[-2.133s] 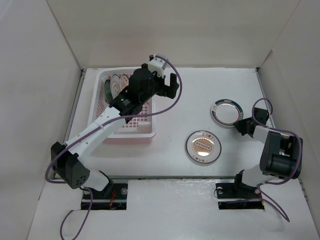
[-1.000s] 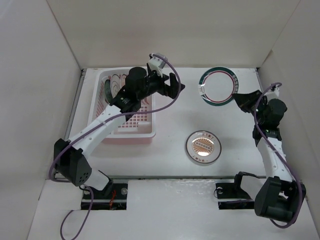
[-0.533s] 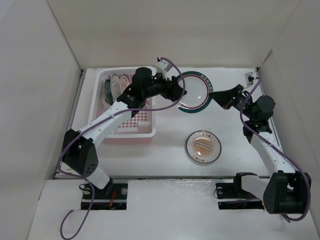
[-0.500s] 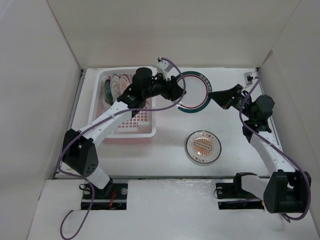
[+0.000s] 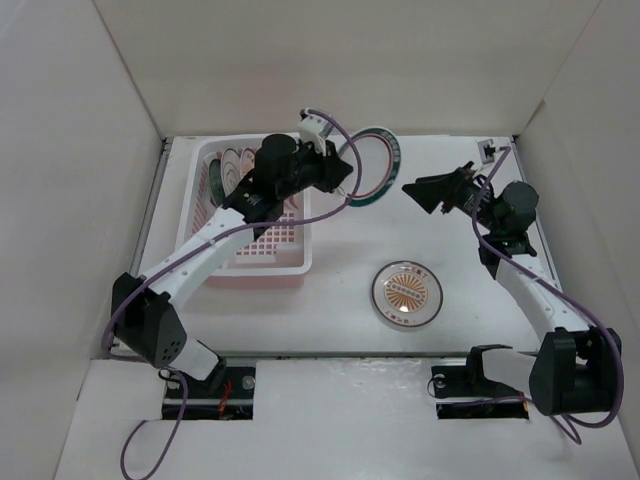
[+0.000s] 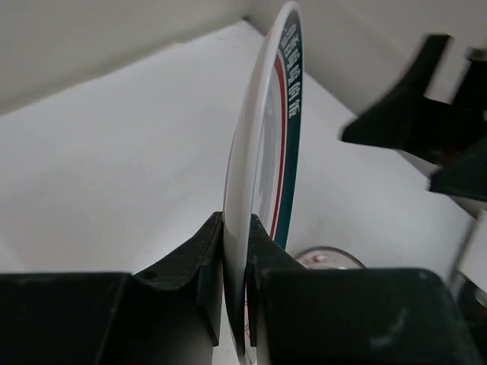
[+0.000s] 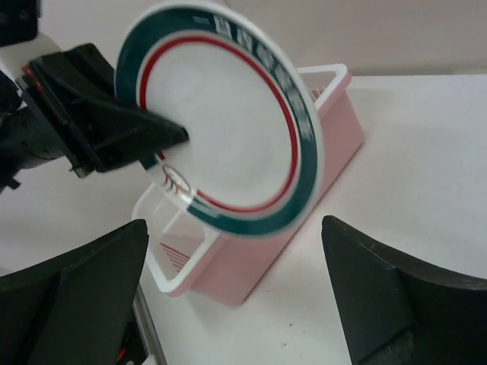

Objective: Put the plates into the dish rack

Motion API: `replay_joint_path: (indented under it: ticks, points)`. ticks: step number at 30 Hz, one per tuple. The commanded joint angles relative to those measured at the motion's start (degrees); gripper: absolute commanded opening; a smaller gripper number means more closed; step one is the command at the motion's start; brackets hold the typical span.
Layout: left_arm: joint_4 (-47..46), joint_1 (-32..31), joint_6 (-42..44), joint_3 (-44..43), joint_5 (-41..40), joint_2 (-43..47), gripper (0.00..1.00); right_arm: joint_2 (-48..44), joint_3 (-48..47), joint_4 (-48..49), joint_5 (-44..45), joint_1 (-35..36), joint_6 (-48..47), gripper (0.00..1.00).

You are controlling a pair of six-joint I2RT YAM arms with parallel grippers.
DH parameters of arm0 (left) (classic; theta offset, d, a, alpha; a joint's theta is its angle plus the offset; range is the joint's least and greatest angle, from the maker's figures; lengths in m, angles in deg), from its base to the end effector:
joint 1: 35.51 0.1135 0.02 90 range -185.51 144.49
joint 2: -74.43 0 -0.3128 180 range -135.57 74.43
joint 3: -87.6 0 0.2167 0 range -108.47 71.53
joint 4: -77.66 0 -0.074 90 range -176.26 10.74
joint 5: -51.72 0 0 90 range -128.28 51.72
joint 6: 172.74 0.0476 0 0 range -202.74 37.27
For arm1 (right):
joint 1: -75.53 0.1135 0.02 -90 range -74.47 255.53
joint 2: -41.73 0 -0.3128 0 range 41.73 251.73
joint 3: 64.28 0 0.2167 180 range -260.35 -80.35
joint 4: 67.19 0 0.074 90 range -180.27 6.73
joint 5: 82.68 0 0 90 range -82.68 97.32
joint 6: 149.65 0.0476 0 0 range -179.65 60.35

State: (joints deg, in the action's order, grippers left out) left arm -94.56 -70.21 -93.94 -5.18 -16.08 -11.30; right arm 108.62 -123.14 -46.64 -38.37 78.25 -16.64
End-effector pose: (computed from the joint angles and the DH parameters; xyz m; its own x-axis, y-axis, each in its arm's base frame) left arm 0.2609 -0.2026 0.4505 -0.1730 -0.0990 -0.9799 0.8197 0.5371 -0.1989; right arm 0.2146 0.0443 0.3942 -0.3402 0.4609 -0.8197 -0.6822 0.4790 0.5525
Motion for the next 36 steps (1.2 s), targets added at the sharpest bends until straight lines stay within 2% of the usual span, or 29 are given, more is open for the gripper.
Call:
replay_joint_path:
  ticks: [1,3,8,10,14,23,36]
  points:
    - [0.9,1.56,4.35,-2.3,-26.1,6.01,0.0,-0.54,-2.65,-3.03,4.1,0.96,-3.35,1.0]
    - [1.96,3.75,4.87,-2.92,-37.94,6.72,0.0,-0.54,-3.27,-8.39,6.57,1.49,-6.43,1.0]
    - [4.25,9.2,6.98,-3.89,-46.26,6.72,0.0,-0.54,-4.41,-12.8,10.18,3.16,-9.25,1.0]
    - [2.33,10.0,9.44,-1.45,-51.34,6.72,0.0,-0.54,-5.03,-14.2,10.71,3.17,-9.87,1.0]
    - [0.03,11.41,11.99,0.85,-55.49,4.53,0.0,-0.54,-5.64,-15.0,11.85,4.83,-10.92,1.0]
    - [3.1,11.93,10.77,-2.48,-57.18,-3.38,0.0,0.52,-5.64,-16.32,12.38,5.98,-11.98,1.0]
    - [9.61,10.26,8.39,-5.82,-55.59,-7.16,0.0,1.05,-6.17,-16.85,12.38,5.98,-11.98,1.0]
